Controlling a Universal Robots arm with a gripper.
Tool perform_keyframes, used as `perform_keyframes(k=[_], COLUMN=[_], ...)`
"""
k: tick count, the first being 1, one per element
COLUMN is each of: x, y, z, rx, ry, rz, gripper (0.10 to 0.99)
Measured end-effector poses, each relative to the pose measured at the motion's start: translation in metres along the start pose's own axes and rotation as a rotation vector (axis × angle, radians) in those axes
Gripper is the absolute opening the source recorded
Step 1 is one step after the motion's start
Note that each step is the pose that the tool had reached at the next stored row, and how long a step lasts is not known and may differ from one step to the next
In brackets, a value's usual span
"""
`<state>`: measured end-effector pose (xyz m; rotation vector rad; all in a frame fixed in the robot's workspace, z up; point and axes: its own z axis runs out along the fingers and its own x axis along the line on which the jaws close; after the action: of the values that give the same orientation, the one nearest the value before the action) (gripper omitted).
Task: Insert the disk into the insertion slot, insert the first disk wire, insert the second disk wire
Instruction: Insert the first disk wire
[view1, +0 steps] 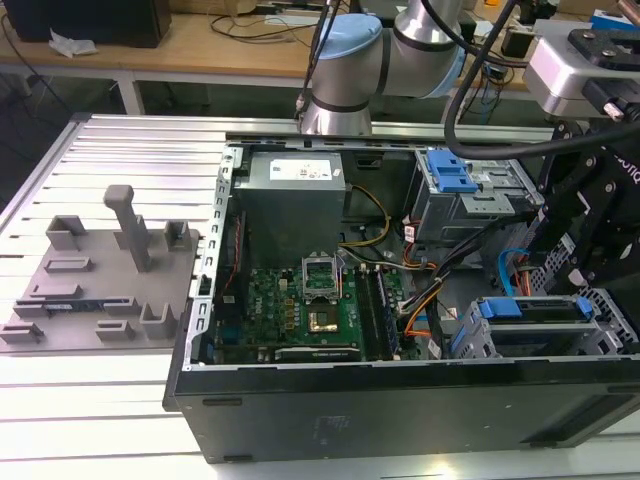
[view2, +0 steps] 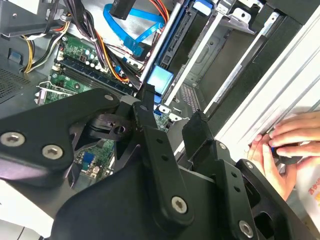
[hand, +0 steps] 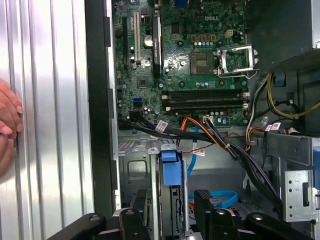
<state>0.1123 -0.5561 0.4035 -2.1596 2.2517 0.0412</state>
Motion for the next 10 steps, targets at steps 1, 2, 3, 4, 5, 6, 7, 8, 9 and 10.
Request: perform_keyframes(k=[1,2,3,4,5,6,7,8,9,10], x=[0.0,0.0,0.0,0.0,0.0,0.0,0.0,-0.0016,-0.0041,-0.0062], y=[0.0,0.0,0.0,0.0,0.0,0.0,0.0,0.0,0.0002,0.0002], z=[0.0,0.0001,0.0001,0.0001,0.0001,0.0002,0.0002,0.0003,0.0004,0.0005], rx=[0.0,0.0,0.0,0.0,0.0,0.0,0.0,0.0,0.001,0.001], ry=[0.0,0.0,0.0,0.0,0.0,0.0,0.0,0.0102,0.0224,0.0343], rz=[0.0,0.0,0.0,0.0,0.0,0.0,0.0,0.0,0.0,0.0], gripper=[0.502,0.502,0.502,0.502,0.502,0.502,0.502,0.502,0.502,0.502])
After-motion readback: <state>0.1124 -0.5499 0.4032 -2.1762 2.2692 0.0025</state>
